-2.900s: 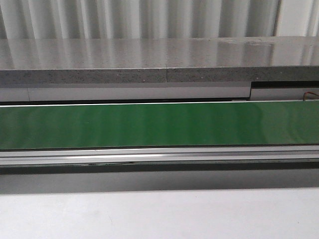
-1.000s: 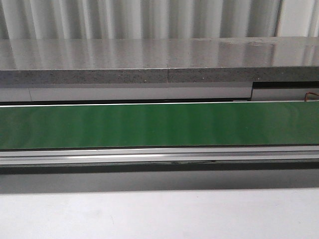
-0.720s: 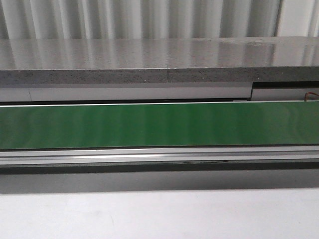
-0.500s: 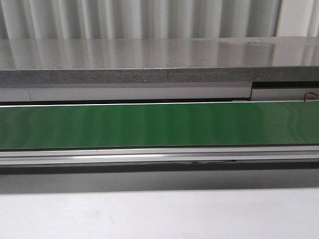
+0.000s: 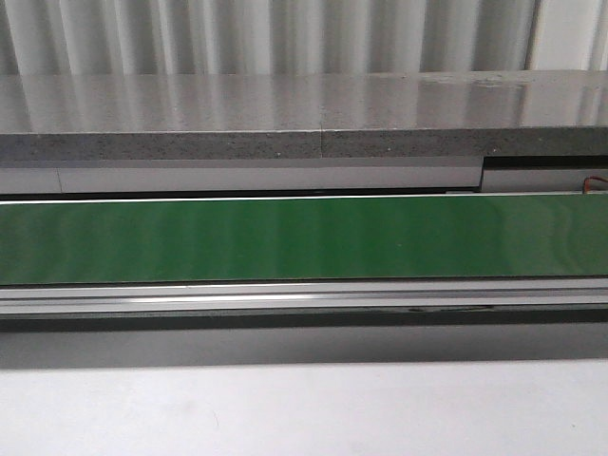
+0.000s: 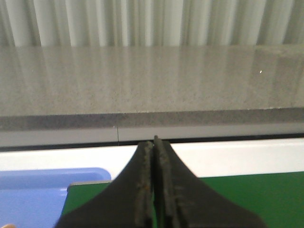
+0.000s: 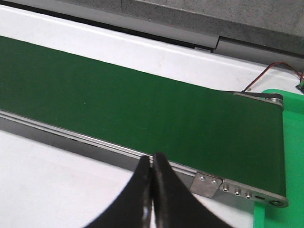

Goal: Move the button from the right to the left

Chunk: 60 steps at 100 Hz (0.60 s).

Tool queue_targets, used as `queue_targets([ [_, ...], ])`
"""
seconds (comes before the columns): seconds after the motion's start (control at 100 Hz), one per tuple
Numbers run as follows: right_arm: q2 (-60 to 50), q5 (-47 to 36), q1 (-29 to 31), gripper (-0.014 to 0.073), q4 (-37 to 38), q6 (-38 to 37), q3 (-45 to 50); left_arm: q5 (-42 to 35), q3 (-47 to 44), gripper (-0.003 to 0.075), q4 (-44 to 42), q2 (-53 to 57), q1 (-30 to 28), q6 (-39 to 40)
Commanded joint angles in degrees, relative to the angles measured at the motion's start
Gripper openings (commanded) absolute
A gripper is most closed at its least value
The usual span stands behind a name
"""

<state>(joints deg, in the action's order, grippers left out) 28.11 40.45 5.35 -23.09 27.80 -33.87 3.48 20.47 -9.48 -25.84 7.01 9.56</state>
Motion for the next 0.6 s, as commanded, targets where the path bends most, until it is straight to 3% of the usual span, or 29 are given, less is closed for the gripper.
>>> queue_targets([
  [0.0,0.1,-3.4,-0.1,-0.0067,-1.4,0.3,-1.5,-12.8,-3.5,-0.0020,0.2,2.0,0.5,0.3],
  [0.31,0.1,-3.4,-0.1,-0.0067,-1.4,0.3,-1.5,-13.8,-17.0,-0.0020,10.4,13.6,-0.3,-3.2],
  [0.52,0.1,-3.4,-0.1,-0.0067,-1.4,0.3,-1.5,-13.7,-21.8,-0.0020,10.2,21.5,-3.2,-3.3],
  [0.59,0.1,-3.4,-0.1,-0.0067,-1.4,0.3,-1.5,-9.6,-21.7,-0.0020,10.1,24.1,-3.4,-3.3],
])
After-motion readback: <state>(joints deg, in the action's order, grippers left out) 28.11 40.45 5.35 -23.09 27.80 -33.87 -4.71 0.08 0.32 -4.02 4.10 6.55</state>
